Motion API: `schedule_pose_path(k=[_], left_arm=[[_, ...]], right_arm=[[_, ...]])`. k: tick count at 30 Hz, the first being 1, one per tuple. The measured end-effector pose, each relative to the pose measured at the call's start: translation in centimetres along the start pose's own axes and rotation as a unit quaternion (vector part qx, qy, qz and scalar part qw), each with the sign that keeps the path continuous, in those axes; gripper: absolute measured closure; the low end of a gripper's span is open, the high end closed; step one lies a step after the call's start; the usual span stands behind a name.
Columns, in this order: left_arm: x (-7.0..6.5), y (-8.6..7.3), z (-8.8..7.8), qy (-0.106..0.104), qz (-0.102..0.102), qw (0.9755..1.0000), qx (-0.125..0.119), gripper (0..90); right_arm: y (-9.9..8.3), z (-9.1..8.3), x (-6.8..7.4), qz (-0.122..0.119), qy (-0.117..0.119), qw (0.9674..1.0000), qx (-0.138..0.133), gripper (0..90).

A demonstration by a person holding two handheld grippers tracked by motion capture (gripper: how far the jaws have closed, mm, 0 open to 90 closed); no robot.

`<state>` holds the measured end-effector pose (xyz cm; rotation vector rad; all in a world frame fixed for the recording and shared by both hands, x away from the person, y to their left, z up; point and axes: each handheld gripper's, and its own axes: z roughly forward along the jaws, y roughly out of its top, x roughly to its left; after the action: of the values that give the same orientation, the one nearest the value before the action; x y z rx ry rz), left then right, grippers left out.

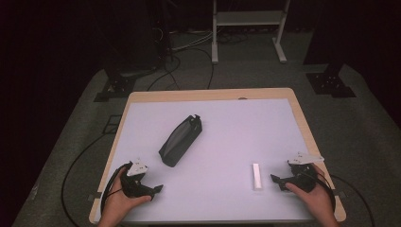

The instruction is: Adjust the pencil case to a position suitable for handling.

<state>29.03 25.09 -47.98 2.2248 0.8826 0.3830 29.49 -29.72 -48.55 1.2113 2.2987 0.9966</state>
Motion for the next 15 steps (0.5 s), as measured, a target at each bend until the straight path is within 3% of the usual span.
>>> schedule_pose_path(k=[11, 15], left_arm=[[-0.01, 0.02, -0.07, 0.002, 0.0, 1.0, -0.002, 0.3], [-0.01, -0.07, -0.28, 0.008, -0.003, 0.9999, -0.013, 6.7]], right_arm=[[0.0, 0.0, -0.01, 0.0, 0.0, 1.0, -0.001, 6.7], [0.0, 0.0, 0.0, 0.0, 0.0, 1.0, 0.0, 6.7]])
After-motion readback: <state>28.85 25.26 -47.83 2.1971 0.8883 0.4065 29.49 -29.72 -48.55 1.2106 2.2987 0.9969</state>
